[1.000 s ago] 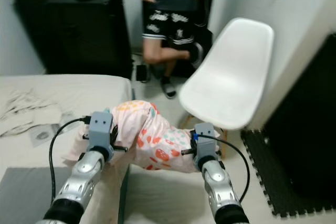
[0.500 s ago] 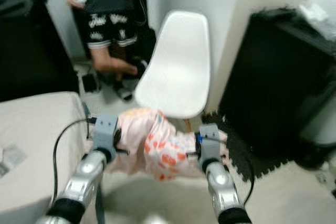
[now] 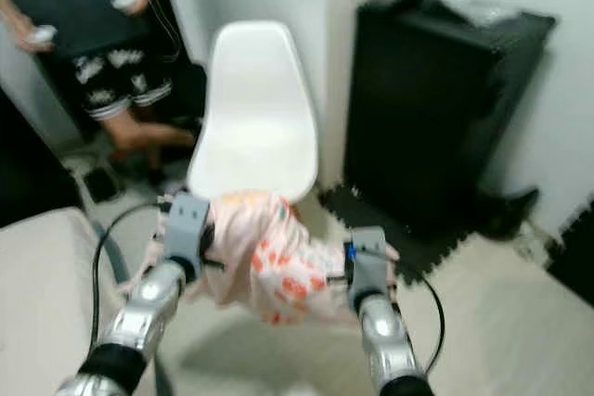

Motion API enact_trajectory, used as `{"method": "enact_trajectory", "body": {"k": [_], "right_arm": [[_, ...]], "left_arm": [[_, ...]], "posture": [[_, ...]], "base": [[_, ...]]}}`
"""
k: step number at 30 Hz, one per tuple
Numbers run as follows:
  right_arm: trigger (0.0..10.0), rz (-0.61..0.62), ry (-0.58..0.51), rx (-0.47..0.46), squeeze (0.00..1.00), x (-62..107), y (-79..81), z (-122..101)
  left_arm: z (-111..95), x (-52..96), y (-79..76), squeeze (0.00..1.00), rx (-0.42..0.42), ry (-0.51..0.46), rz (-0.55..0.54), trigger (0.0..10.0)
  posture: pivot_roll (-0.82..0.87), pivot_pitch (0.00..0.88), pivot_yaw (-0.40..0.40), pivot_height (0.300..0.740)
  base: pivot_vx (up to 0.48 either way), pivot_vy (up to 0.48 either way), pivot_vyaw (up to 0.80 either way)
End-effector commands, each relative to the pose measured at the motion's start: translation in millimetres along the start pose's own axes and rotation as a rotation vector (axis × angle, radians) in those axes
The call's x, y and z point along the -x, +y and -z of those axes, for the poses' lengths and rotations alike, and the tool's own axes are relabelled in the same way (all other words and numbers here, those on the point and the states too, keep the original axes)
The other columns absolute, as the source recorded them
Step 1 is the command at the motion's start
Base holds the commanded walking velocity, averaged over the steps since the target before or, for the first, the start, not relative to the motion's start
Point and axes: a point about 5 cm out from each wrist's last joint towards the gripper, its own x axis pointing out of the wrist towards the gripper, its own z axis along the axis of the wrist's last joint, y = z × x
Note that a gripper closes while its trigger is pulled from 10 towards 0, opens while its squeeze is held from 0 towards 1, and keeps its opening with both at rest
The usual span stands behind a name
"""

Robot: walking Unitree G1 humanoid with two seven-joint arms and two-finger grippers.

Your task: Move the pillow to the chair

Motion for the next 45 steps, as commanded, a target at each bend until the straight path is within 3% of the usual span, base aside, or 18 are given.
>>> {"method": "enact_trajectory", "body": {"k": [1,15,19,34,45], "right_arm": [[10.0,-0.031,-0.054,-0.006,0.00,-2.5,9.8,-9.3],[10.0,-0.030,-0.069,0.002,0.00,-1.7,8.8,-12.6],[10.0,-0.027,-0.068,0.007,0.00,-1.0,5.7,-12.4],[10.0,-0.033,-0.054,0.009,0.00,-0.7,5.6,-11.9],[10.0,-0.031,-0.042,0.011,0.00,-0.2,1.6,-10.9]], "left_arm": [[-3.8,-1.6,-5.8,0.00,-0.005,-0.013,0.034,10.0],[5.6,-3.8,-6.3,0.00,0.096,0.079,0.013,10.0],[8.2,-4.5,-7.5,0.00,0.081,0.120,0.015,10.0],[7.2,-2.4,-13.8,0.00,-0.013,0.082,0.032,10.0],[6.6,-2.4,-17.3,0.00,0.008,0.064,0.020,10.0]], "posture": [[0.02,0.061,0.077,0.740],[-0.01,0.057,0.069,0.740],[-0.01,0.059,0.063,0.740],[-0.02,0.061,0.045,0.740],[-0.02,0.042,0.036,0.740]], "base": [[0.000,0.000,-0.80],[0.000,0.000,-0.80],[0.000,0.000,-0.80],[0.000,0.000,-0.80],[0.000,0.000,-0.80]]}}
